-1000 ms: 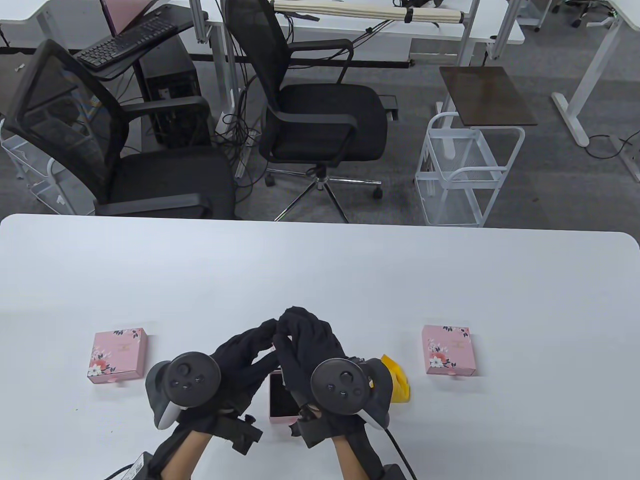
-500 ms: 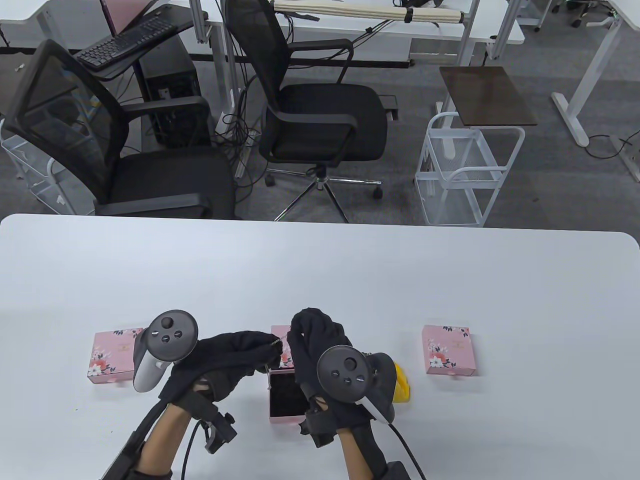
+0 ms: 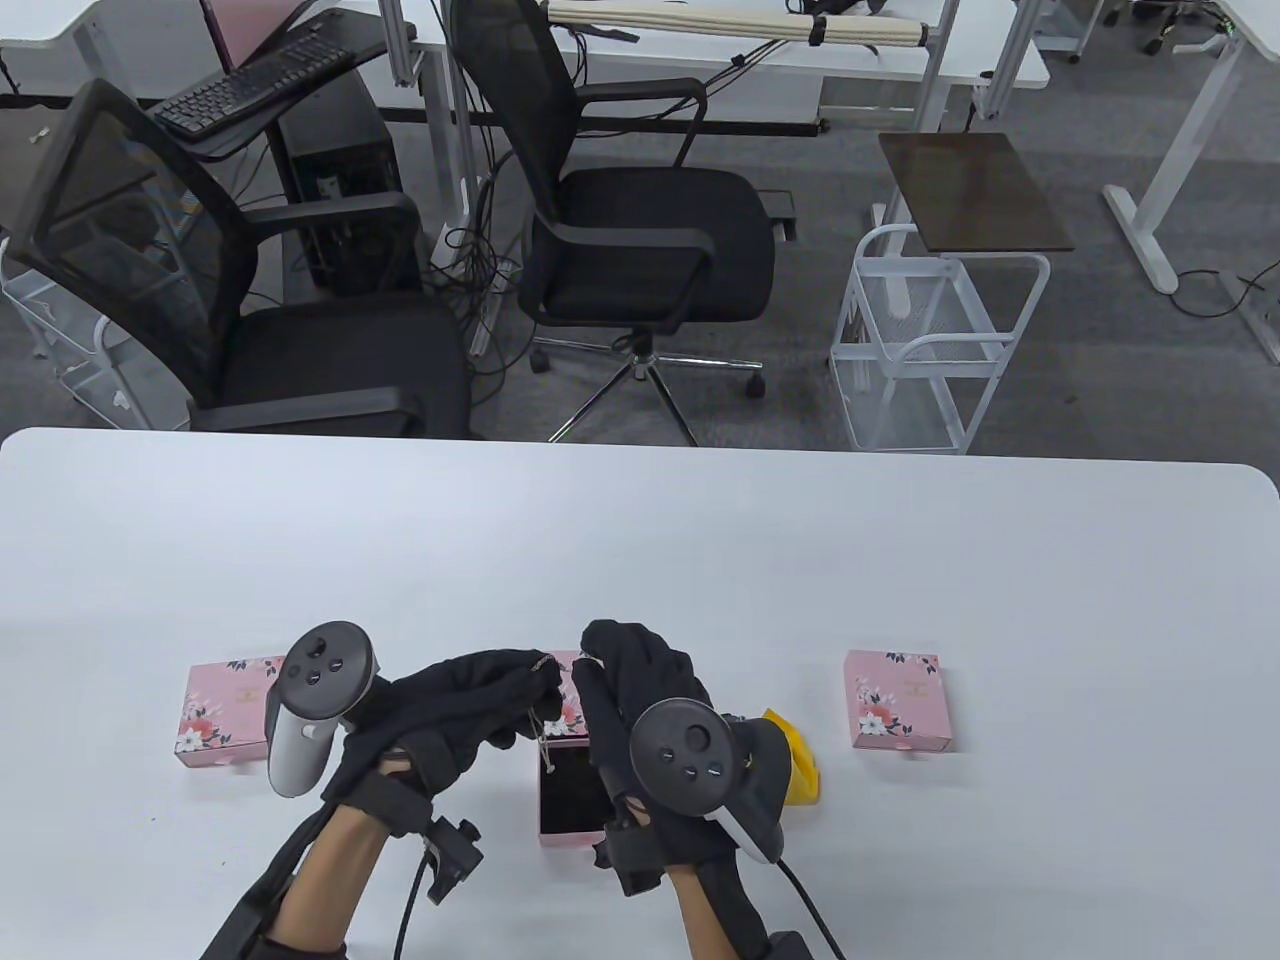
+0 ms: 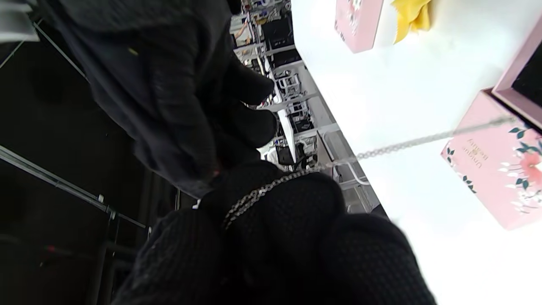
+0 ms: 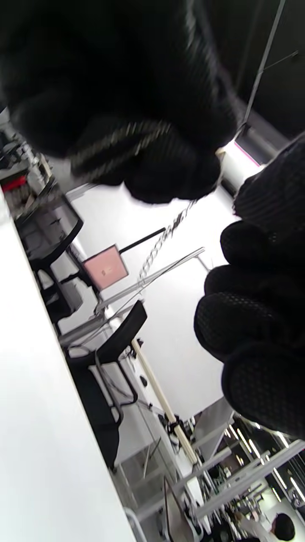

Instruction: Dust necklace

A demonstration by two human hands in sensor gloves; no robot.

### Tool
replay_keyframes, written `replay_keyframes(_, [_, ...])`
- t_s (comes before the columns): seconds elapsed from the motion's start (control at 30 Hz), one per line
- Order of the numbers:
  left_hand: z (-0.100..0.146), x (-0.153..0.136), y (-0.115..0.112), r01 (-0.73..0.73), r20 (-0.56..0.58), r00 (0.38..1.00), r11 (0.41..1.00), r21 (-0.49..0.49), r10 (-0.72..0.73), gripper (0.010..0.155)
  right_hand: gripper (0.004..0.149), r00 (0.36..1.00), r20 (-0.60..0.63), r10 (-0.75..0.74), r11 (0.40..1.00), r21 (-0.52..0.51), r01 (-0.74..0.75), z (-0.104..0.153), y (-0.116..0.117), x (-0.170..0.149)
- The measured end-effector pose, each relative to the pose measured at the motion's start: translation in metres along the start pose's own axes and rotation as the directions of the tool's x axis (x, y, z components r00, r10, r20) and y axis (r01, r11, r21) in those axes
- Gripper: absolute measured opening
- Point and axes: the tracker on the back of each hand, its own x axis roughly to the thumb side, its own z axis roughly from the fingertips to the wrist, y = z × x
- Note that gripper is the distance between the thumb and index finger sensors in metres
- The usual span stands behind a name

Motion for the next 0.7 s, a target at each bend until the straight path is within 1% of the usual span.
replay_keyframes(0.1, [0.002,-0.001,0.000,-0.055,0.005,0.999,0.998,0.036,0.054,0.038,0.040,0.999,0.021,-0.026,1.000,-0.008,0.026,0.002,-0.002,0.006])
replay_keyframes(0.23, [0.003,-0.002,0.000,-0.102,0.005,0.995,0.992,0.072,0.102,0.038,0.039,1.000,0.027,0.006,0.997,0.080,-0.008,0.003,0.002,0.014])
replay_keyframes(0.27, [0.004,-0.002,0.000,-0.108,0.006,0.994,0.991,0.081,0.108,0.038,0.040,1.000,0.027,0.007,0.996,0.088,-0.010,0.004,0.003,0.015])
replay_keyframes(0.33, [0.004,-0.002,-0.001,-0.129,0.012,0.992,0.987,0.095,0.128,0.038,0.047,1.000,0.025,0.010,0.992,0.126,-0.013,0.004,0.008,0.017])
replay_keyframes(0.47, [0.006,0.000,-0.003,-0.148,0.022,0.989,0.985,0.091,0.147,0.038,0.057,0.999,0.025,0.028,0.989,0.145,-0.032,0.005,0.019,0.022])
replay_keyframes(0.5, [0.006,0.001,-0.005,-0.150,0.026,0.989,0.984,0.092,0.148,0.038,0.059,0.999,0.027,0.034,0.990,0.139,-0.038,0.006,0.023,0.023])
replay_keyframes(0.57, [0.007,0.003,-0.006,-0.149,0.031,0.989,0.985,0.090,0.147,0.038,0.058,0.999,0.029,0.030,0.994,0.104,-0.033,0.007,0.027,0.024])
replay_keyframes(0.6, [0.007,0.004,-0.007,-0.146,0.033,0.989,0.985,0.087,0.144,0.038,0.056,0.999,0.025,0.025,0.997,0.076,-0.027,0.008,0.030,0.024])
replay_keyframes(0.67, [0.008,0.005,-0.009,-0.146,0.037,0.989,0.986,0.080,0.144,0.038,0.048,1.000,0.017,0.007,1.000,0.021,-0.007,0.009,0.034,0.024])
replay_keyframes(0.7, [0.008,0.005,-0.009,-0.149,0.038,0.988,0.985,0.082,0.146,0.038,0.044,1.000,0.013,-0.001,1.000,0.009,0.001,0.009,0.035,0.024])
